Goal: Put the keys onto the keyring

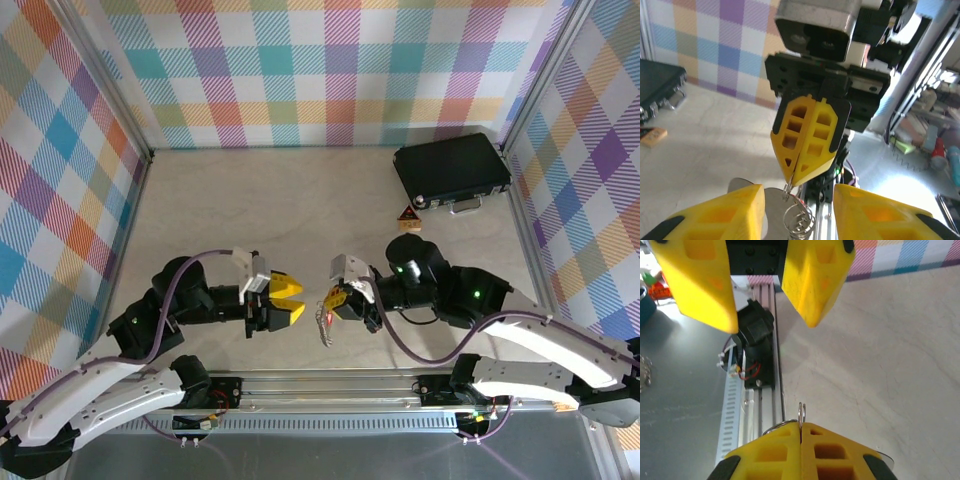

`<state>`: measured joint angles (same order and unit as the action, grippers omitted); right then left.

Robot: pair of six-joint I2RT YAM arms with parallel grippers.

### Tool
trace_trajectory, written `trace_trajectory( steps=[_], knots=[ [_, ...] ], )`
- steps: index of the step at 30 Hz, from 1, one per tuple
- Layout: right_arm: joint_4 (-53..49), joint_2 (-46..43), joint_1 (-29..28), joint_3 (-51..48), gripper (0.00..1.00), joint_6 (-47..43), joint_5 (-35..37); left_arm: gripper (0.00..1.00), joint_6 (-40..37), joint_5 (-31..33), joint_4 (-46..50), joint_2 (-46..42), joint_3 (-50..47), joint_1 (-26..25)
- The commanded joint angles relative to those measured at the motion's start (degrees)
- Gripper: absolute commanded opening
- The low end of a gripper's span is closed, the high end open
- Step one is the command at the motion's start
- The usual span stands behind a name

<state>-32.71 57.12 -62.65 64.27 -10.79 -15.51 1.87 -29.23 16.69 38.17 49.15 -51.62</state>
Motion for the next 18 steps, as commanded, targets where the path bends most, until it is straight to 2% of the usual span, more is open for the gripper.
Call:
trace_trajectory(
  steps=[1, 7, 11, 18],
  knots=[
    [-7.07, 2.32, -0.58, 4.63, 0.0, -6.26, -0.34, 0.41, -2.32, -1.32, 8.77, 3.44, 3.93, -0.28],
    [-7.02, 3.5, -0.59, 7.1, 0.0, -8.28, -3.33, 0.4, -3.99, -1.26, 8.87, 4.55, 4.06, -1.46],
    [-8.9, 4.92, -0.5, 9.15, 0.0, -8.96, -6.49, 0.34, -4.37, -1.12, 8.6, 4.68, 3.67, -1.9],
    [-11.79, 7.07, -0.61, 12.01, 0.0, -9.78, -7.45, 0.35, -4.6, -2.73, 5.09, 4.81, 2.42, -3.73]
  ],
)
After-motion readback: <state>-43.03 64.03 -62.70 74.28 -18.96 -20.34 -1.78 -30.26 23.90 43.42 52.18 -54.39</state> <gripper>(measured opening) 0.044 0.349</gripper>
